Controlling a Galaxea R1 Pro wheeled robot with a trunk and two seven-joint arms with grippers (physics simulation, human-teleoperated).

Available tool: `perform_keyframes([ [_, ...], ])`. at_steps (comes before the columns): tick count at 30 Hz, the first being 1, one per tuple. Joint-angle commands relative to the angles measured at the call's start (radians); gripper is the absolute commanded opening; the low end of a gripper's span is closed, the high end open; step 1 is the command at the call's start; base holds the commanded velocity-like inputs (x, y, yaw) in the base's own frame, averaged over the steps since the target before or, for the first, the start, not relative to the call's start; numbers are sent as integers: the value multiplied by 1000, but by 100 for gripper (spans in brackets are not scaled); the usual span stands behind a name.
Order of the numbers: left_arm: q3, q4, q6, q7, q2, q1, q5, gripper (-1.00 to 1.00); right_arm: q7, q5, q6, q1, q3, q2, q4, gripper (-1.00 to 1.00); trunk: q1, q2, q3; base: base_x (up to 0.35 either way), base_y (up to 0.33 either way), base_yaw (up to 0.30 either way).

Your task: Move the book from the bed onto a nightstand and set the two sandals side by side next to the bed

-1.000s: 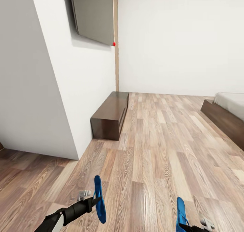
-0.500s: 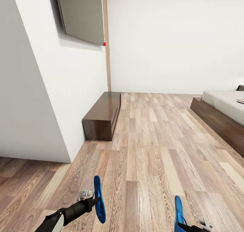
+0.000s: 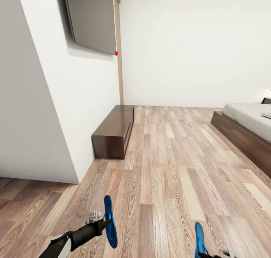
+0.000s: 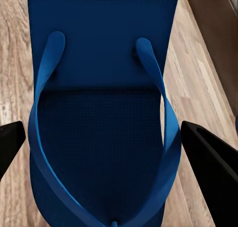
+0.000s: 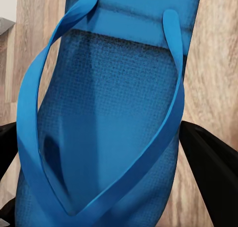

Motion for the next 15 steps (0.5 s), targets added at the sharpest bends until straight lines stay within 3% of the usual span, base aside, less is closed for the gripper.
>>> perform_keyframes([
  [1,3,0,11,-6,0,0,3,-100,3,1,11,0,-6,1,2,-100,-1,0,3,0,0,0],
  [15,2,55,9,-3,1,0,0,-100,0,1,3,1,-6,4,37,-100,-7,3,57,0,0,0],
])
